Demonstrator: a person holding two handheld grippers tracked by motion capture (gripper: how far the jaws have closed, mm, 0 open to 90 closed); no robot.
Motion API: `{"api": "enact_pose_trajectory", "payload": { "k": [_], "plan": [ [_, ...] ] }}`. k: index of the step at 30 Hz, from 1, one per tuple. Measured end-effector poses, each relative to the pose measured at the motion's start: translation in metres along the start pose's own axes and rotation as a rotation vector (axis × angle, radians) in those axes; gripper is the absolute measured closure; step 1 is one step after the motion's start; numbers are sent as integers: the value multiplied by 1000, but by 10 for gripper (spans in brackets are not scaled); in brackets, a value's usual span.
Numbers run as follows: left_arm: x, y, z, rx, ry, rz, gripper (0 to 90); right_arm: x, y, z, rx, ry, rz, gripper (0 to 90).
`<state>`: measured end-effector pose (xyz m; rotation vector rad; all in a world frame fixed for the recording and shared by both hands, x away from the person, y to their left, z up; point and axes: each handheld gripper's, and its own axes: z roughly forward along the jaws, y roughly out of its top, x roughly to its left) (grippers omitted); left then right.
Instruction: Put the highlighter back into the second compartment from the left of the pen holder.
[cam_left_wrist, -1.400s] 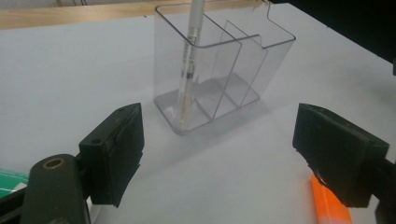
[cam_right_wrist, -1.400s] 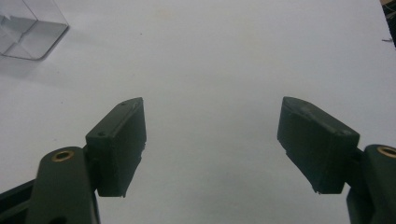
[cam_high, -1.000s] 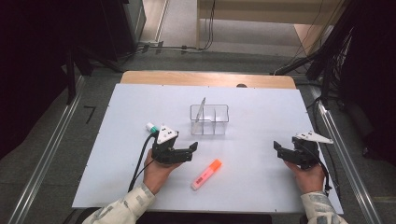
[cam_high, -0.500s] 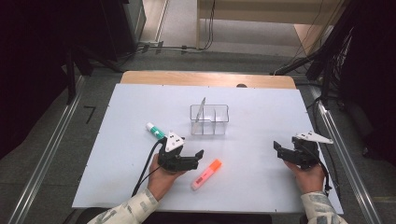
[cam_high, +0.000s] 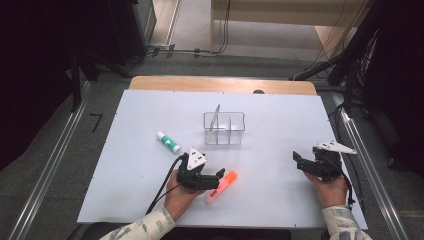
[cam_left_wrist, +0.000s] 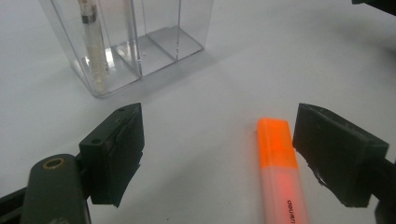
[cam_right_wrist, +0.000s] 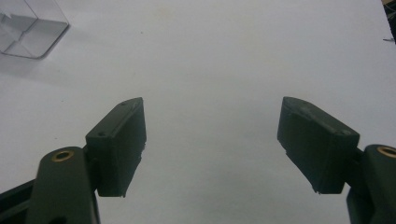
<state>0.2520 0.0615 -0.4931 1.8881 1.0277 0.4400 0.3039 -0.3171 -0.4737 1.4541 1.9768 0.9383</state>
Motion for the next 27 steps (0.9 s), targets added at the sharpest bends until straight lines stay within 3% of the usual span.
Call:
{"api": "enact_pose_trajectory", "payload": {
  "k": [27],
  "plan": [
    [-22,-9,19,60,-30,56,185,0,0,0,6,-5,6,223]
  ]
}}
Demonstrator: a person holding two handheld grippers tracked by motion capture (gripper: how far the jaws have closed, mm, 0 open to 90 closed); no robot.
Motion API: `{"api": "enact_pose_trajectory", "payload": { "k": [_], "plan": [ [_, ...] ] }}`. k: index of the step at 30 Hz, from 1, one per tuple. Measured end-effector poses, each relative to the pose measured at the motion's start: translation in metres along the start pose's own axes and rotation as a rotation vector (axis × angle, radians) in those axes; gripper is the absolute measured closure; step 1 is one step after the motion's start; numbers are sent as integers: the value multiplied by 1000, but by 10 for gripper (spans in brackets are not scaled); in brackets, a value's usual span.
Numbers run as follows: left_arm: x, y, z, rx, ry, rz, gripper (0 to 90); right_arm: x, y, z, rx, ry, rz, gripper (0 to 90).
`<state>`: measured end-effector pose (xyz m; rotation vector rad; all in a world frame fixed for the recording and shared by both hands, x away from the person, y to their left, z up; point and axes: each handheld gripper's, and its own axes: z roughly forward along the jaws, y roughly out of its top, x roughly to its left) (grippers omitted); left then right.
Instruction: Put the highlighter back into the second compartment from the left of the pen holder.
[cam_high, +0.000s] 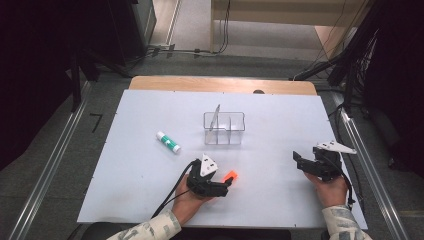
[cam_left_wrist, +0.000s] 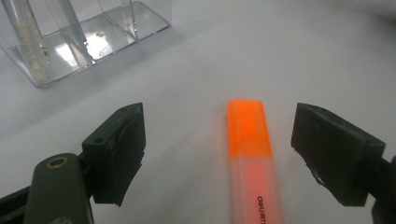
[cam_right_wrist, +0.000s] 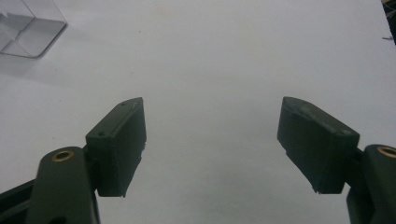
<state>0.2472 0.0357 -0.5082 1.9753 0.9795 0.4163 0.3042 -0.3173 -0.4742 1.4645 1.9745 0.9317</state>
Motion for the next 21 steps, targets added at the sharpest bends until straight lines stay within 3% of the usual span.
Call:
{"api": "enact_pose_trajectory", "payload": {
  "k": [21],
  "plan": [
    [-11,-3,13,25,-11,38,243,0,0,1,2,0,-7,223]
  ]
}}
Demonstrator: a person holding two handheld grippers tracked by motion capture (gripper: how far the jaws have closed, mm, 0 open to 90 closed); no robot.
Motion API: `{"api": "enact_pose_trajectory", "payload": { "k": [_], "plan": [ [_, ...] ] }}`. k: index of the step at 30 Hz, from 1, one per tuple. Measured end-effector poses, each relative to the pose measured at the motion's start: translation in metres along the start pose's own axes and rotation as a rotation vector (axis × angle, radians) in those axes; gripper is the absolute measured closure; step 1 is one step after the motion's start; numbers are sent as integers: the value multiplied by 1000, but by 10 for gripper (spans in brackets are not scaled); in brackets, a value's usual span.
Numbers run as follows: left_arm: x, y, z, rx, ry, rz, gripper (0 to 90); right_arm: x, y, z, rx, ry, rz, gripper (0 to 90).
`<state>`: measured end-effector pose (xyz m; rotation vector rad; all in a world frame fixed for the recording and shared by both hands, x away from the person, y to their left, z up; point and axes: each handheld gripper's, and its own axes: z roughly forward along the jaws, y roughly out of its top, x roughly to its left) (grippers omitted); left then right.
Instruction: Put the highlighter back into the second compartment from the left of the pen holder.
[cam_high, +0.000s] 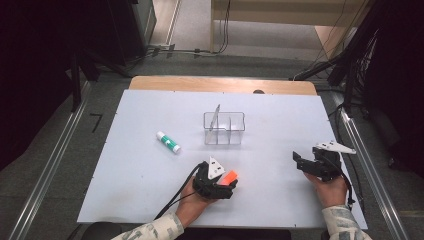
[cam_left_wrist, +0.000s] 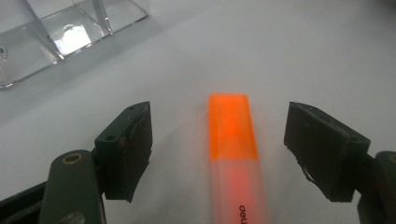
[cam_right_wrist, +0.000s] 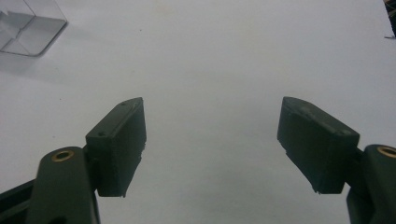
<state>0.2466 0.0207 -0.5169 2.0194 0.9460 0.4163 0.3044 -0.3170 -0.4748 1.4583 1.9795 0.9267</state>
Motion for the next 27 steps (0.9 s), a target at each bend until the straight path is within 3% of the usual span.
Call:
{"api": "enact_pose_trajectory", "payload": {
  "k": [8,27],
  "plan": [
    [-5,-1,4,6,0,29,314,0,0,0,1,2,0,223],
    [-9,-1,6,28,2,47,508,1,0,0,3,3,-4,223]
  ]
}}
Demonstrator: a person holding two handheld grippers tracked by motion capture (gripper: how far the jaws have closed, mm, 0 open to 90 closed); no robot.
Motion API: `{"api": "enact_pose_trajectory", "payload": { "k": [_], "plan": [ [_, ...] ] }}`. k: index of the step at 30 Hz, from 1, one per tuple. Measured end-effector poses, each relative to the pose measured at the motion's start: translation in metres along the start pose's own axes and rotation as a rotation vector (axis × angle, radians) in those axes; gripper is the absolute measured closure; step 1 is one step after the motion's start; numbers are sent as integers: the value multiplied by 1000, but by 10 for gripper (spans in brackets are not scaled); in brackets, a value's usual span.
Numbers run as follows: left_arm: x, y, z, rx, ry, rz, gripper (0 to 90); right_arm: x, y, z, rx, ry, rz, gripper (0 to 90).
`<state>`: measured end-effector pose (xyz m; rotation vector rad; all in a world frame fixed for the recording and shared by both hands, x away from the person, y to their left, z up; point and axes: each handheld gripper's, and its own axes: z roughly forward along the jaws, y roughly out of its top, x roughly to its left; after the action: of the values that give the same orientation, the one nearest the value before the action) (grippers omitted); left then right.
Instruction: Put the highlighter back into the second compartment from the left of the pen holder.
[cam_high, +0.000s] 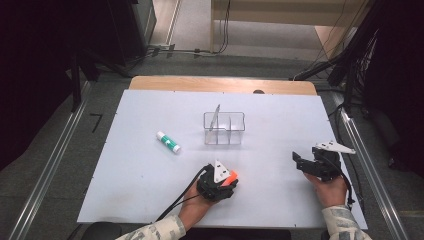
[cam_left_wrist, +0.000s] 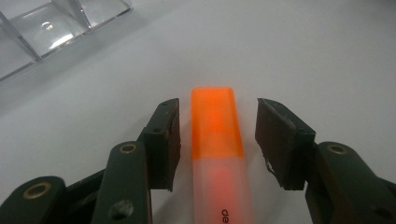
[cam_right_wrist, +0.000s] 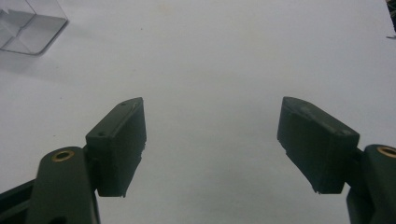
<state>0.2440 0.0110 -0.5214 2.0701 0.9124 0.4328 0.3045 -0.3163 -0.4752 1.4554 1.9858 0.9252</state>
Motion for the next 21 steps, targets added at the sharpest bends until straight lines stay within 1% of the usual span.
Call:
{"api": "enact_pose_trajectory", "payload": {
  "k": [3,6,10,14,21],
  "plan": [
    [0,0,1,8,3,7,530,0,0,0,1,1,3,223],
    [-1,0,2,13,4,1,552,0,0,0,0,0,1,223],
    [-2,1,2,24,12,11,553,0,0,0,0,0,1,223],
    [-2,1,2,24,18,15,559,0,0,0,1,0,1,223],
    [-3,1,2,22,22,18,603,0,0,0,1,0,0,223]
  ]
}}
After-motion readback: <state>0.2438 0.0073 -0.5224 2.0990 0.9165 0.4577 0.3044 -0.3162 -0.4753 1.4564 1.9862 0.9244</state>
